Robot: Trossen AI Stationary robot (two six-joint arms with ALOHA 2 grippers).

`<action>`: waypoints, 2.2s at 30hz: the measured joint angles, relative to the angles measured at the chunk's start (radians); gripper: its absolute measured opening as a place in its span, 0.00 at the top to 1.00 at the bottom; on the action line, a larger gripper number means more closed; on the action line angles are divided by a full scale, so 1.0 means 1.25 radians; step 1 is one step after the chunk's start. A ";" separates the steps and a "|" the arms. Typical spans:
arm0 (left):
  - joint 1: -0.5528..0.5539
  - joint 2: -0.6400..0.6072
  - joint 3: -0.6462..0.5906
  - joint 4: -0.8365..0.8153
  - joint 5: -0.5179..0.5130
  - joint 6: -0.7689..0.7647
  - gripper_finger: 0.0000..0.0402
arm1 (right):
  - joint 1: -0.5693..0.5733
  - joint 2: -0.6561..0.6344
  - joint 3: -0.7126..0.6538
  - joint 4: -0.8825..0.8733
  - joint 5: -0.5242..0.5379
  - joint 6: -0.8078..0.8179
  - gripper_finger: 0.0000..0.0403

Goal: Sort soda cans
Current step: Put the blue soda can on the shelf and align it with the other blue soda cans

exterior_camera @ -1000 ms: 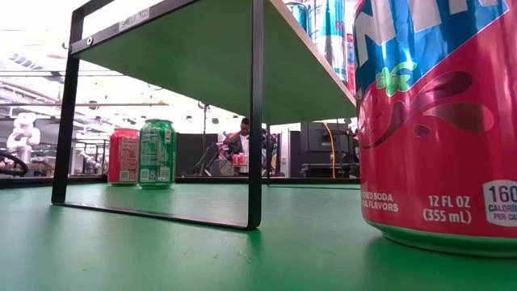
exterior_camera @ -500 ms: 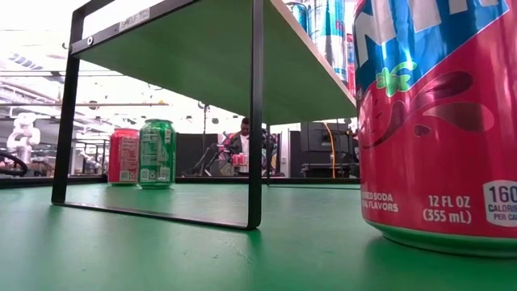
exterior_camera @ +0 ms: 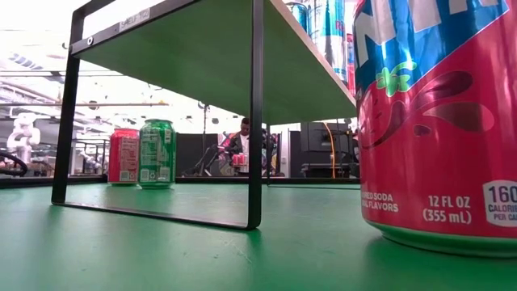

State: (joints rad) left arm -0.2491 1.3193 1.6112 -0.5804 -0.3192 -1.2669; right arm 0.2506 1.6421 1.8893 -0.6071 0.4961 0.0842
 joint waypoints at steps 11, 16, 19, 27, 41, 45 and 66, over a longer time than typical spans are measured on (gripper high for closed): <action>0.036 -0.036 0.000 0.000 0.004 0.116 0.15 | 0.008 0.000 -0.001 0.001 -0.019 0.096 0.45; 0.069 -0.076 0.000 0.001 0.029 0.237 0.14 | 0.005 -0.004 -0.001 0.003 -0.045 0.188 0.44; 0.085 -0.099 0.000 0.009 0.065 0.330 0.14 | 0.002 -0.010 -0.001 0.005 -0.060 0.229 0.44; 0.094 -0.127 0.000 0.017 0.116 0.563 0.15 | -0.042 -0.027 -0.001 0.076 -0.205 0.319 0.44; 0.095 -0.141 0.000 0.060 0.260 0.864 0.12 | -0.128 -0.027 -0.001 0.143 -0.516 0.456 0.44; 0.095 -0.141 0.000 0.045 0.261 0.918 0.08 | -0.143 -0.027 -0.001 0.142 -0.526 0.490 0.44; 0.199 -0.068 0.000 0.026 0.403 0.935 0.05 | -0.173 -0.026 -0.001 0.148 -0.590 0.486 0.43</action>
State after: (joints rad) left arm 0.0002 1.2349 1.6112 -0.5474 0.1842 -0.0984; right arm 0.0345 1.6093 1.8885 -0.4222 -0.2409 0.6918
